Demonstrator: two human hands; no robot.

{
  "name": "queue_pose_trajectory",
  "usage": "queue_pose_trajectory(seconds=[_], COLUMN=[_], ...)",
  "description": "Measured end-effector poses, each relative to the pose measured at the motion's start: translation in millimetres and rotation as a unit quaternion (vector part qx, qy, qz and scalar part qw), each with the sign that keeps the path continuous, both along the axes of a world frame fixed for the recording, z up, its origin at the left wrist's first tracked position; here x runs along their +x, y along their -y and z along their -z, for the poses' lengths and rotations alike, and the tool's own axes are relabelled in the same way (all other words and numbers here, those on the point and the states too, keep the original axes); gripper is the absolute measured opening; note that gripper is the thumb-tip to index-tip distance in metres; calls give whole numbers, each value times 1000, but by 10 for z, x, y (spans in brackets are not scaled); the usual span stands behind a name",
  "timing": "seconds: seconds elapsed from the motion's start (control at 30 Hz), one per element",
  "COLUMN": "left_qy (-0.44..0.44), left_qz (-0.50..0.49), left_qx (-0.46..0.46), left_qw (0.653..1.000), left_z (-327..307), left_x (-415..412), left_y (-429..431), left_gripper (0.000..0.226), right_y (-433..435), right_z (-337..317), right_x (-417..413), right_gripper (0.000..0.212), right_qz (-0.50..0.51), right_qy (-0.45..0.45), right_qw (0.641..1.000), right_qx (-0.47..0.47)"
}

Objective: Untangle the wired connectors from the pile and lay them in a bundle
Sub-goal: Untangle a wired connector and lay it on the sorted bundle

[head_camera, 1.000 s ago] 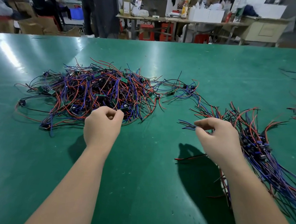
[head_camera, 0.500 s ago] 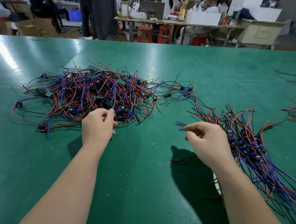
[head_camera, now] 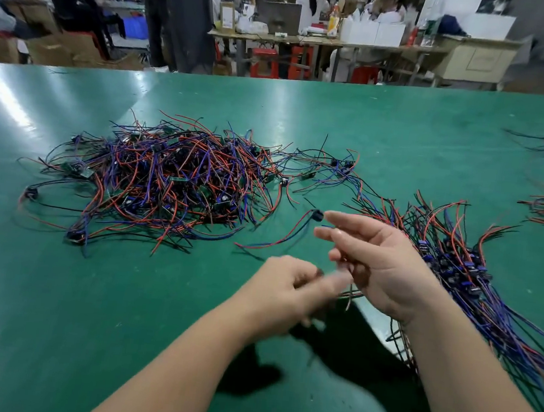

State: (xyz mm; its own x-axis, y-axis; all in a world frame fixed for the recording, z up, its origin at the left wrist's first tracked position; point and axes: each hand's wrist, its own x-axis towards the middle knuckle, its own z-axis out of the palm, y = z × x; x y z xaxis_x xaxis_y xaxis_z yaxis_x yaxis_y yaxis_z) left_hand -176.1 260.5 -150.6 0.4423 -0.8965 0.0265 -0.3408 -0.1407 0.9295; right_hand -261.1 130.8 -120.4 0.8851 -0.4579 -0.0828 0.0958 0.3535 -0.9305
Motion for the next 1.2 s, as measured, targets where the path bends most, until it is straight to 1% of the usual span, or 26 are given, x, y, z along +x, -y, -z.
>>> queue_pose_trajectory(seconds=[0.03,0.07,0.1,0.2,0.27,0.33,0.37,0.43,0.5,0.57,0.63,0.7,0.77,0.8,0.83,0.87,0.9,0.97,1.0,1.03,1.07,1.13,1.17,1.2], left_qy=[-96,-181,-238,-360,-402,-402,-391,-357,-274,-189,-136,-80,-38,-35,-53,-91,-143,-265,-315,-346,-360,-347,-330,-310], left_qz=[-40,-69,-86,-95,-117,-135,-137,-145,-158,-149,-125,-117,-123,-130,-142,-160,-178,-200,-197,-189,-179,-163,-155,-143], left_qx=[18,13,-14,-144,-216,-255,-262,-263,-247,-220,-206,-187,-178,-186,-203,-225,-247,-289,-307,-319,-323,-310,-297,-281], left_qw=[994,981,967,917,882,869,871,885,916,945,961,972,976,973,967,957,942,898,876,862,857,870,883,897], left_z=[-39,-71,-92,-152,-179,-200,-208,-215,-208,-189,-164,-128,-103,-99,-110,-130,-152,-196,-213,-228,-238,-264,-266,-253], left_x=[43,85,131,194,184,192,200,218,226,226,213,196,177,169,164,170,187,234,252,263,264,228,201,177], left_y=[18,30,39,31,20,4,-5,-25,-39,-46,-50,-51,-46,-40,-36,-32,-32,-37,-45,-53,-60,-67,-65,-59], left_gripper=[65,68,68,52,38,21,16,15,29,43,53,60,57,56,55,54,53,56,55,51,47,49,54,58], right_y=[5,3,-7,-61,-96,-123,-133,-139,-110,-65,-47,-67,-88,-84,-69,-38,-2,22,13,4,-12,-18,-20,-34], right_z=[-16,-28,-34,-3,27,59,68,68,65,47,38,44,70,74,74,71,66,16,0,2,1,37,52,54], right_x=[-16,-33,-51,-69,-69,-62,-51,-16,25,42,38,37,52,55,49,28,-5,-87,-111,-115,-102,-53,-24,2], right_gripper=[22,22,24,23,21,20,19,22,24,25,29,33,25,18,12,10,13,29,35,42,49,56,52,42], right_qz=[-10,-30,-57,-157,-216,-239,-231,-164,-60,15,30,24,31,35,33,16,-17,-113,-152,-167,-160,-95,-64,-47], right_qy=[18,33,43,45,20,-9,-23,-47,-51,-32,-9,-1,-5,-2,8,25,41,46,39,33,28,14,9,7], right_qw=[1000,999,997,986,975,969,969,978,990,995,996,994,989,987,987,987,986,976,968,962,963,978,985,990], right_qx=[4,5,2,-20,-38,-67,-87,-120,-116,-95,-89,-106,-145,-155,-158,-157,-159,-178,-196,-211,-216,-187,-161,-136])
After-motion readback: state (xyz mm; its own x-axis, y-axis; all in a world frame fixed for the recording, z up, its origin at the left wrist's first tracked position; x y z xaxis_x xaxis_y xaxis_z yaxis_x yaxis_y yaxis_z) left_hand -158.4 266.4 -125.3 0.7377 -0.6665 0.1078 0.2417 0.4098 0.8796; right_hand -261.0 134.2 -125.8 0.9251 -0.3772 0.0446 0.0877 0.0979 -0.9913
